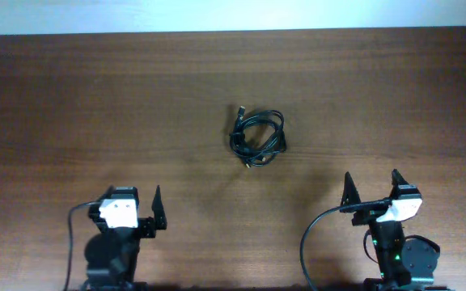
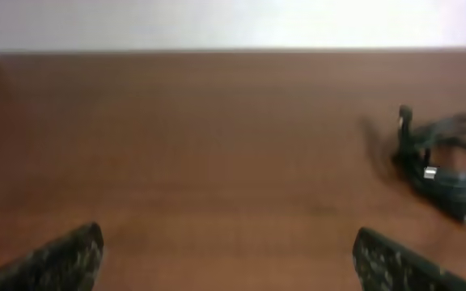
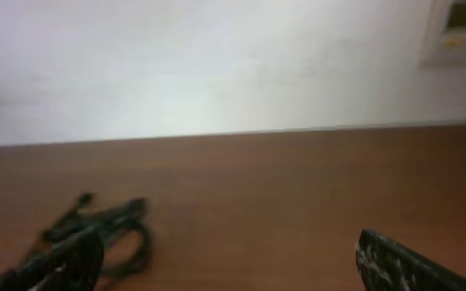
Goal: Untangle cables
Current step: 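Reach the left gripper forward and grasp the black cable bundle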
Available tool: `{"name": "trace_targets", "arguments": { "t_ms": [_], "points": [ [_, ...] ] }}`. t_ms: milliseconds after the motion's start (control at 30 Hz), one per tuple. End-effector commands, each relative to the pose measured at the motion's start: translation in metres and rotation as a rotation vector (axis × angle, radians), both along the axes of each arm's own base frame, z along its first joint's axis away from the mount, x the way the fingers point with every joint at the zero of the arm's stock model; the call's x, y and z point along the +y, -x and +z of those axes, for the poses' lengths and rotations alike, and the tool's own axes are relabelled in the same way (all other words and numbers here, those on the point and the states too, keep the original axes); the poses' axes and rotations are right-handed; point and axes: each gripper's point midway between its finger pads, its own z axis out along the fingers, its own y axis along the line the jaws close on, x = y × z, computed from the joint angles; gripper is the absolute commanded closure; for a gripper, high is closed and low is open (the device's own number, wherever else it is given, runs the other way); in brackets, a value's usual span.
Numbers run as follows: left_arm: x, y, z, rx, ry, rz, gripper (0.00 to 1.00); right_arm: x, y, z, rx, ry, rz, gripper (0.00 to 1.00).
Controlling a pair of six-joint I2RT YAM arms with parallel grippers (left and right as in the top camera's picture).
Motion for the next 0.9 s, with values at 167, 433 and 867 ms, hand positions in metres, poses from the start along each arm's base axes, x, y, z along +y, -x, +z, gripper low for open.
{"name": "trace_targets", "arguments": {
  "t_ms": [167,433,867],
  "points": [
    [-0.015,-0.006,0.143,0.086,0.048,-0.072,0.01,0.026,0.014,0.069,0.153,-0.128,0.134,0.01],
    [-0.097,-0.026,0.21,0.31,0.281,-0.517,0.01,0.048,0.031,0.139,0.361,-0.18,0.255,0.01],
    [-0.078,-0.119,0.14,0.517,0.119,-0.216,0.01,0.034,0.008,0.143,0.517,-0.142,0.18,0.01]
  ]
}}
